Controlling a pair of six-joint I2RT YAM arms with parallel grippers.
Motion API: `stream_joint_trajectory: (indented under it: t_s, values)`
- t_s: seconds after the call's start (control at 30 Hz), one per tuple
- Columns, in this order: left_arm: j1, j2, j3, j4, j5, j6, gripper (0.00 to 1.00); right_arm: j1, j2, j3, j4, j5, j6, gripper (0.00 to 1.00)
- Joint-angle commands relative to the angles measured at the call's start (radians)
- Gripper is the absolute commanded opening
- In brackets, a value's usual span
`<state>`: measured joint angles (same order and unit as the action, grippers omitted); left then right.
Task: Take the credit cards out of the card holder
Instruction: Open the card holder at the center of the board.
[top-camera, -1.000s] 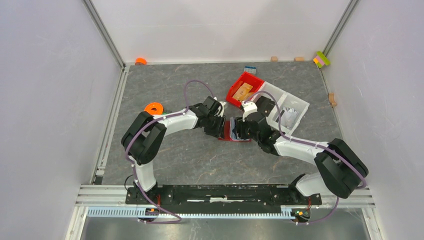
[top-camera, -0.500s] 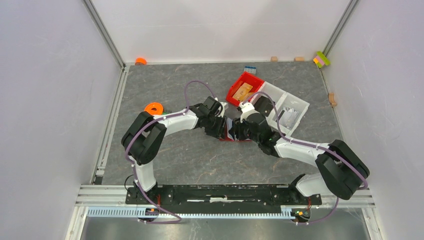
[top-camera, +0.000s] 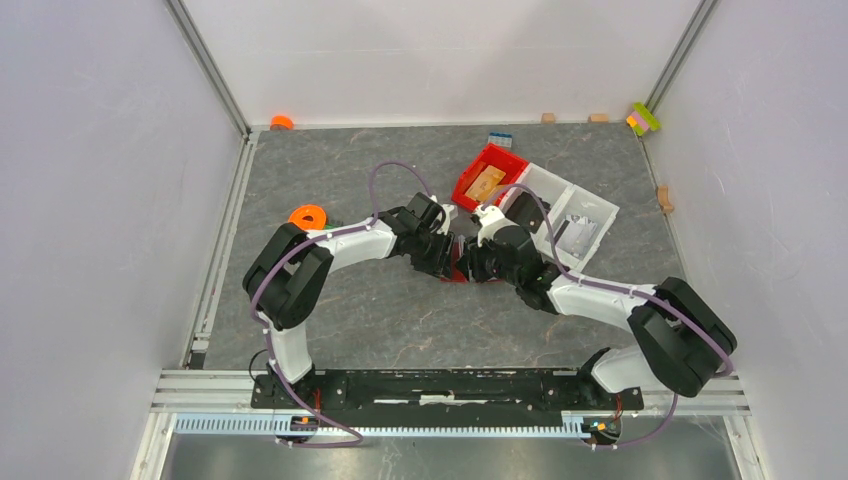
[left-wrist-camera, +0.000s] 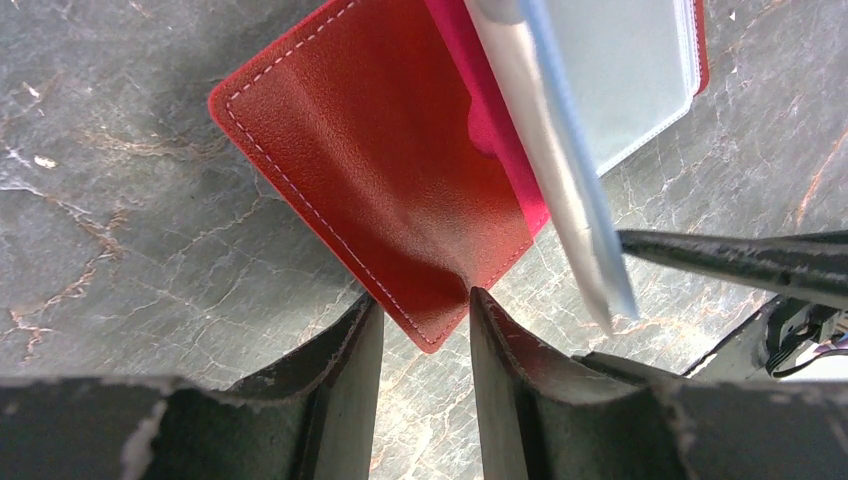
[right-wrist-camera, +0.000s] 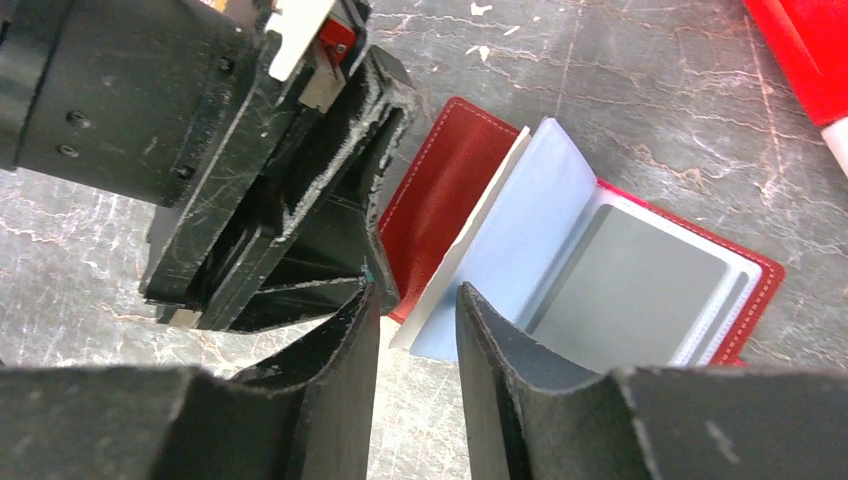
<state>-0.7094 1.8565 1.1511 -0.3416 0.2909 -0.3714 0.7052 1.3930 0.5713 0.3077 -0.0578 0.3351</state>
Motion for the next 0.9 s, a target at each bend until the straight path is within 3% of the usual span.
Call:
stream_joint_trajectory:
  t_s: [0.0, 0.23, 0.47, 0.73, 0.87]
  values:
    - [-0.005, -0.001, 0.006, 0.039, 0.035, 0.031, 0.44, 0.004, 0.017, 0.000, 0.070, -0.058, 0.003, 0.37]
    - [-0.004, -0.015, -0.006, 0.059, 0.046, 0.019, 0.49, 0.005, 0.056, 0.021, 0.025, -0.008, 0.017, 0.37]
    - [0.021, -0.067, -0.060, 0.115, 0.062, -0.028, 0.48, 0.000, 0.163, 0.098, -0.072, 0.025, 0.034, 0.30]
    - [0.054, -0.120, -0.130, 0.217, 0.113, -0.072, 0.45, -0.001, 0.095, 0.059, -0.046, 0.052, 0.036, 0.28]
    - [0.065, -0.113, -0.140, 0.246, 0.143, -0.090, 0.50, -0.001, 0.047, 0.041, -0.047, 0.095, 0.031, 0.36]
